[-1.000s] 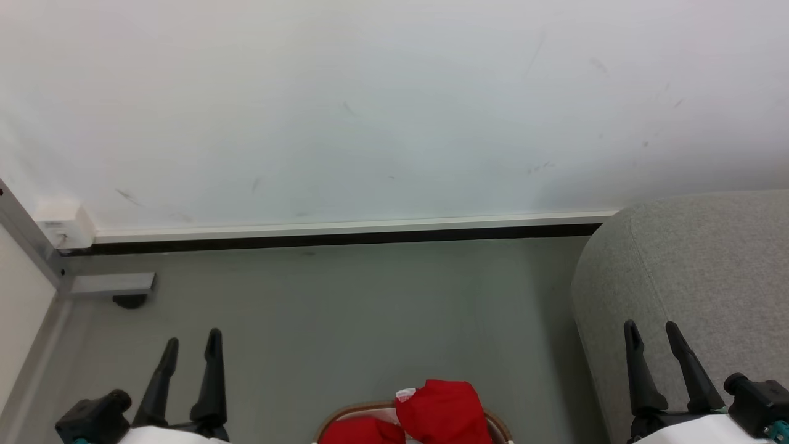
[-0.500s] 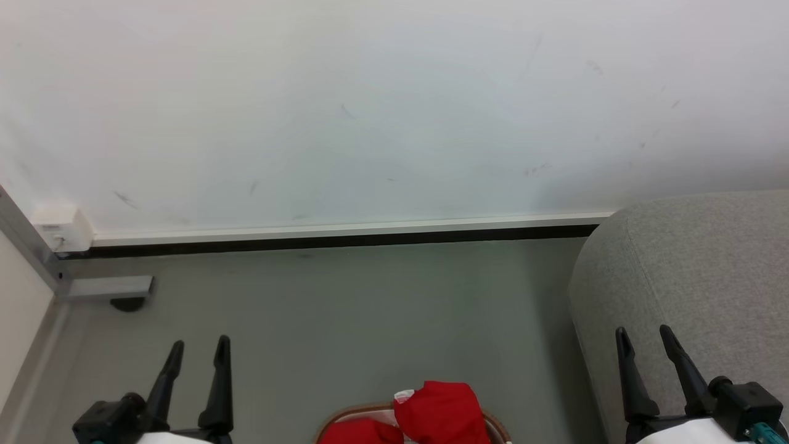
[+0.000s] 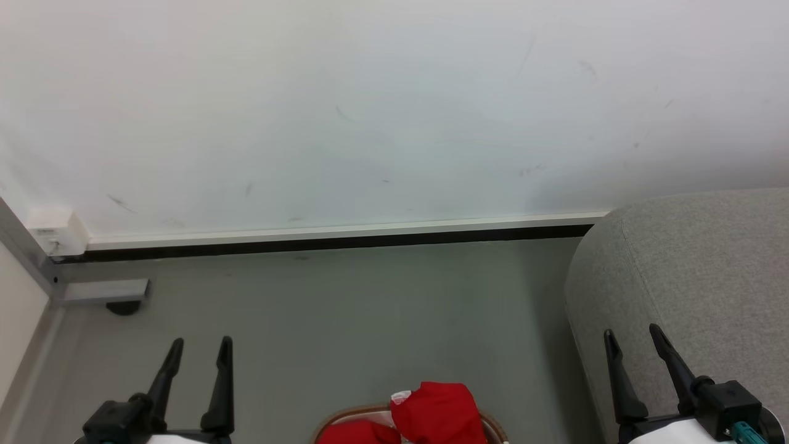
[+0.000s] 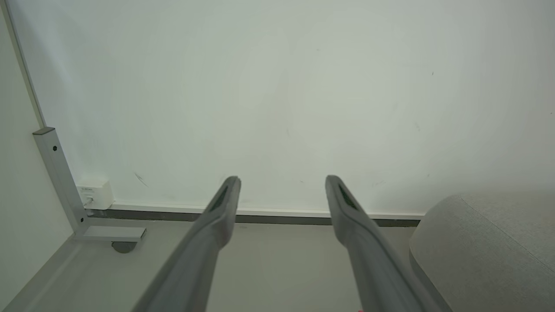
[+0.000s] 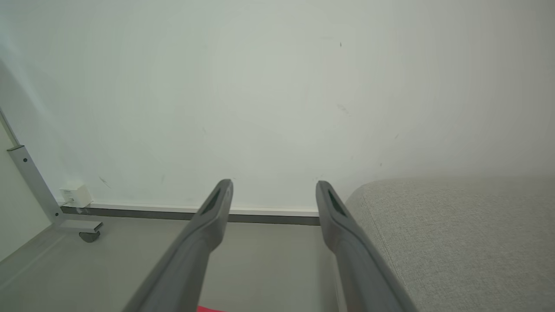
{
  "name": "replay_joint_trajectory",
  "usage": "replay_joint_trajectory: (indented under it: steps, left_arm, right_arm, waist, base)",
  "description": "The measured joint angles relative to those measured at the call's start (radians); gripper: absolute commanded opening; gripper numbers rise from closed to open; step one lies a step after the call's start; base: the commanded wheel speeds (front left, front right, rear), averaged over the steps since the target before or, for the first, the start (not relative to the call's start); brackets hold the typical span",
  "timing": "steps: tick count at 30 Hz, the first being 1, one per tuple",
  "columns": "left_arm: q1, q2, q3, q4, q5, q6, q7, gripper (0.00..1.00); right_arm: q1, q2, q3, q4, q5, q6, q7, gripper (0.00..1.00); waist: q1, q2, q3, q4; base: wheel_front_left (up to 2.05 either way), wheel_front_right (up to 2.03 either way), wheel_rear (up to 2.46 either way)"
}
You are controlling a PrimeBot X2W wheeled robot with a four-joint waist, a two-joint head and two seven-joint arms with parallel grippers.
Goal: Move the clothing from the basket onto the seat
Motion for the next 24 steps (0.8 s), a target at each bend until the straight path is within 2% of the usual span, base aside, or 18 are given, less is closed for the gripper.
replay_joint_trajectory:
  steps: [14,24]
  left_arm:
    - [0.002,-0.013,0.012,-0.003,0.084,-0.006,-0.019,1.0]
    - [0.003,-0.018,0.022,0.0,0.086,-0.008,-0.024,1.0]
  right_arm:
    - [-0.002,0.014,-0.009,0.001,-0.104,0.0,-0.005,1.0]
    - [-0.003,0.017,-0.011,0.002,-0.104,0.0,-0.008,1.0]
  waist:
    - [0.0,0.0,-0.005,-0.002]
    - [0.0,0.0,-0.006,-0.003]
  base:
    - [0.0,0.0,0.0]
    - [0.0,0.0,0.0]
